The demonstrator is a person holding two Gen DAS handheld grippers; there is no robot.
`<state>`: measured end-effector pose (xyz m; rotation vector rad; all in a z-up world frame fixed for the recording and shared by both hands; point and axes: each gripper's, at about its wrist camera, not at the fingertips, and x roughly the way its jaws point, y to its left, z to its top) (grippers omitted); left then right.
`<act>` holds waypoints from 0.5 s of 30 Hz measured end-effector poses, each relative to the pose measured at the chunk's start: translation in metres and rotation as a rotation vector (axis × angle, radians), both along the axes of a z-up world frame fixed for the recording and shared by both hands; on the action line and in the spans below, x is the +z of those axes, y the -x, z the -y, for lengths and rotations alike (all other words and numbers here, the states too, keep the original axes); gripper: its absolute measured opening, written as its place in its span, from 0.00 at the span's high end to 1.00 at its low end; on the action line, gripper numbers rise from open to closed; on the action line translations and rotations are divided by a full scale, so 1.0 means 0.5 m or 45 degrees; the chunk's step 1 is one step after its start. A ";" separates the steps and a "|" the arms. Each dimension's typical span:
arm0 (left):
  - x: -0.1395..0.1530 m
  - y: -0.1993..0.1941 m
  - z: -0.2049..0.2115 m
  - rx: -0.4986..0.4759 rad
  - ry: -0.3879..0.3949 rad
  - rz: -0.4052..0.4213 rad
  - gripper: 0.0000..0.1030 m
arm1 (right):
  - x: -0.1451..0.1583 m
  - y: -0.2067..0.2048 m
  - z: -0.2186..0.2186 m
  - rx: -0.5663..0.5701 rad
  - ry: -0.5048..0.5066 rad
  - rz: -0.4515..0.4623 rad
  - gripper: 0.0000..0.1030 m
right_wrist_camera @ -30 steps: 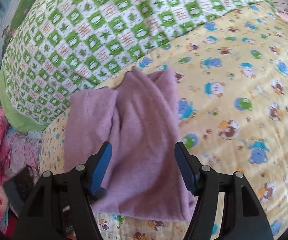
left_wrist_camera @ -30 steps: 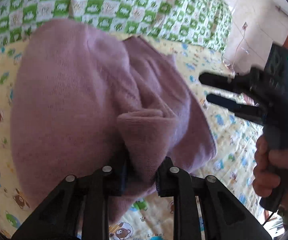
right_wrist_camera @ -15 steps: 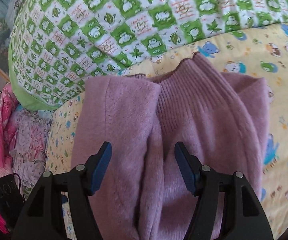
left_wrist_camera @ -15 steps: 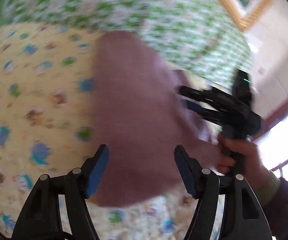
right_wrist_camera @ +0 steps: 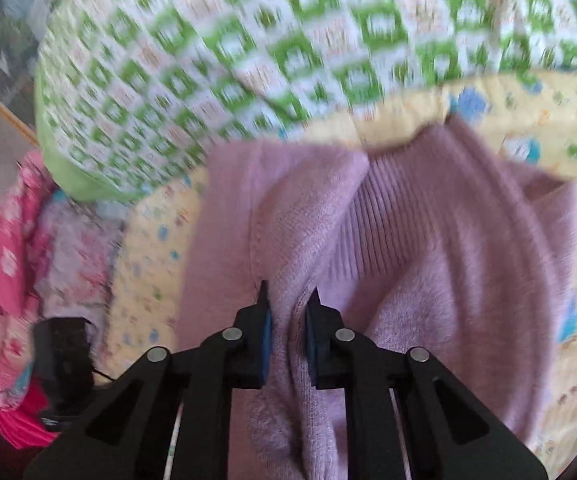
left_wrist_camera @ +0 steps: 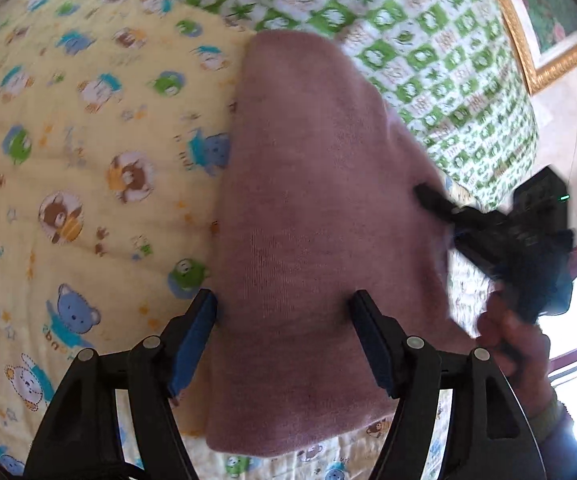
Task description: Fold small clothes
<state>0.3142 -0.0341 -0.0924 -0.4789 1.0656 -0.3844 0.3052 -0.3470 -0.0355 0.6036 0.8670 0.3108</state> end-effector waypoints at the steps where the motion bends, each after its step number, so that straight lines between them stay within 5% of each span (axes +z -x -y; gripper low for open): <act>1: 0.007 -0.003 0.012 -0.012 -0.005 0.013 0.30 | 0.024 0.013 0.012 -0.007 -0.003 0.031 0.86; 6: 0.020 -0.011 0.069 -0.122 0.002 0.032 0.27 | 0.080 0.072 0.073 -0.097 0.102 0.089 0.86; 10: -0.004 -0.015 0.100 -0.163 -0.036 -0.009 0.27 | -0.030 0.075 0.136 -0.180 0.104 -0.101 0.86; 15: -0.036 -0.022 0.106 -0.161 -0.014 -0.088 0.25 | -0.082 0.081 0.135 -0.234 0.130 -0.107 0.86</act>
